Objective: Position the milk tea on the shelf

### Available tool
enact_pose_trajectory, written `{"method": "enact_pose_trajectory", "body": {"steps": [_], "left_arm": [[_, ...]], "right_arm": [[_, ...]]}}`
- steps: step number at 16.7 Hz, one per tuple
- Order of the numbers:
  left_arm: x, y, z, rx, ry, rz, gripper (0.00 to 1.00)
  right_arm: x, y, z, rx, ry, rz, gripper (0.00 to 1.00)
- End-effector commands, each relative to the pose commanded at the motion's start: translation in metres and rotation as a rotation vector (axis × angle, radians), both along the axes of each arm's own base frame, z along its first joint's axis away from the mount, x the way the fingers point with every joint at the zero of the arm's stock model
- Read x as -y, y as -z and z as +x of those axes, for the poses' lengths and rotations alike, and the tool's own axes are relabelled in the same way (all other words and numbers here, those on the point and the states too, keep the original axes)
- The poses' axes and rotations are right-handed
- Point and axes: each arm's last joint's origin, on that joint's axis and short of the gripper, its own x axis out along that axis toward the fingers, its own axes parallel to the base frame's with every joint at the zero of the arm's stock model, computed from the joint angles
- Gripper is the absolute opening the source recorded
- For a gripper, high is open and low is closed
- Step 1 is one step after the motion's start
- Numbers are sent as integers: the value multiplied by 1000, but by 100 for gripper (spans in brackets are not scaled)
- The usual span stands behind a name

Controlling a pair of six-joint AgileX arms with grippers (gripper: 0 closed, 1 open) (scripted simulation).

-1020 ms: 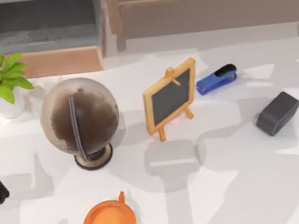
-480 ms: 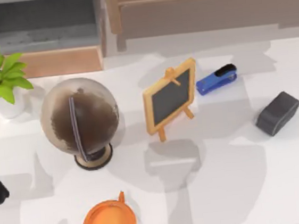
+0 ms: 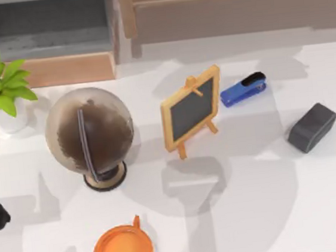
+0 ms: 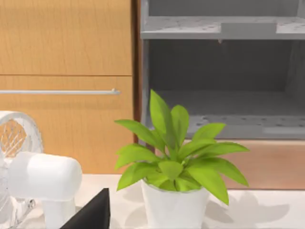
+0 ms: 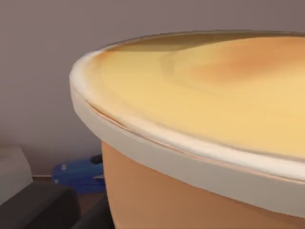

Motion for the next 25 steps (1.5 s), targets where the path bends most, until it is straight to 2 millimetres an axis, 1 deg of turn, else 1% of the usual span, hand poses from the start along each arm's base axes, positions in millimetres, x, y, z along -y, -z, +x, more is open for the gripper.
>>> {"method": "enact_pose_trajectory", "body": {"steps": [7,11,24,25], "left_arm": [[0,0,0,0,0,0,100],[0,0,0,0,0,0,100],[0,0,0,0,0,0,100],[0,0,0,0,0,0,100]], "right_arm": [[-1,25,34,-8,-5,1,0],[-2,26,36,-3,-5,0,0],[-2,26,36,-3,-5,0,98],[-2,26,36,-3,-5,0,100]]}}
